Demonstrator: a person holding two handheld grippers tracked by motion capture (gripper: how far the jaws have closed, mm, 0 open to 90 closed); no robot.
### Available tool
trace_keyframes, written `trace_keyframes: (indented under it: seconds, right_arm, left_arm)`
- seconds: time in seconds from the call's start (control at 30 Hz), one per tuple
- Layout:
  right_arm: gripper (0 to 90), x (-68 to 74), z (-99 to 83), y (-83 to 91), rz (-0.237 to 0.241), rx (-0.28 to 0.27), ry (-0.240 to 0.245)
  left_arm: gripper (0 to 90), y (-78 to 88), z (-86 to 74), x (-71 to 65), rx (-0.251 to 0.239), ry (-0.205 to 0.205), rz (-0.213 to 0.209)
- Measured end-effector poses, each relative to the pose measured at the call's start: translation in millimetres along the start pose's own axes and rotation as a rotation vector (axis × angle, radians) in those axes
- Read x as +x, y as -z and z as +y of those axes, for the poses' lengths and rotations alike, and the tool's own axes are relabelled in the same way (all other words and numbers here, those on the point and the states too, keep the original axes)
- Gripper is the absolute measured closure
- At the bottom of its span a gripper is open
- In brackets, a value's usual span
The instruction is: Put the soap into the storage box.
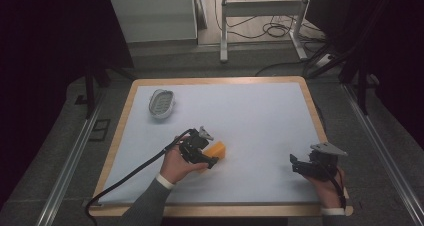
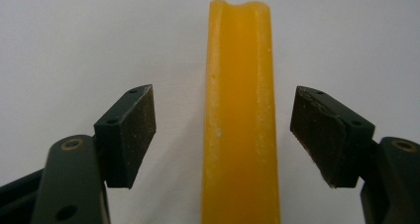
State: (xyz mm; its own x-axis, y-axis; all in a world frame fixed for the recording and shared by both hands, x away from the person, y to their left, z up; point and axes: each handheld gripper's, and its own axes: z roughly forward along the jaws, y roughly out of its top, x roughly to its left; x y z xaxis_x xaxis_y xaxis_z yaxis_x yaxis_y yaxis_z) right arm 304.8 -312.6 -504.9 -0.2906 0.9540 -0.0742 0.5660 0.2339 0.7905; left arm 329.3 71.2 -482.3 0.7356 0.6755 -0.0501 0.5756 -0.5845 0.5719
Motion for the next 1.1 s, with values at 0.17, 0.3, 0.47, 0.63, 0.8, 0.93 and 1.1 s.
trace_keyframes:
  seconds: [0.17, 0.3, 0.47, 0.63, 0.8, 0.93, 1.1]
  right_arm:
    - [6.6, 0.3, 0.1, 0.1, -0.002, 0.0, 0.001]
    - [6.6, 0.1, -0.1, -0.1, -0.004, 0.004, 0.001]
    - [6.6, -0.1, -0.6, -0.8, -0.005, 0.008, 0.001]
    - [6.6, 0.0, -0.8, -1.1, -0.006, 0.008, 0.001]
    - [6.6, 0.2, -0.7, -0.9, -0.007, 0.009, 0.002]
    - [6.6, -0.3, -0.7, -0.8, -0.009, 0.008, 0.001]
    - [6.6, -1.0, -0.8, -0.6, -0.01, 0.007, 0.0]
  left_arm:
    - [31.3, -8.0, -0.5, 0.0, 0.023, 0.002, -0.001]
    - [35.3, -10.5, -0.4, 0.1, 0.026, 0.009, -0.002]
    - [42.0, -14.0, -0.1, 0.1, 0.029, 0.017, 0.01]
    - [50.2, -16.5, -0.1, 0.3, 0.031, 0.019, -0.017]
    - [59.9, -15.8, -0.2, -0.1, 0.029, 0.013, -0.039]
    - [60.5, -15.5, -0.2, 1.1, 0.026, 0.016, -0.044]
    - [61.2, -14.8, 0.0, 2.9, 0.02, 0.019, -0.057]
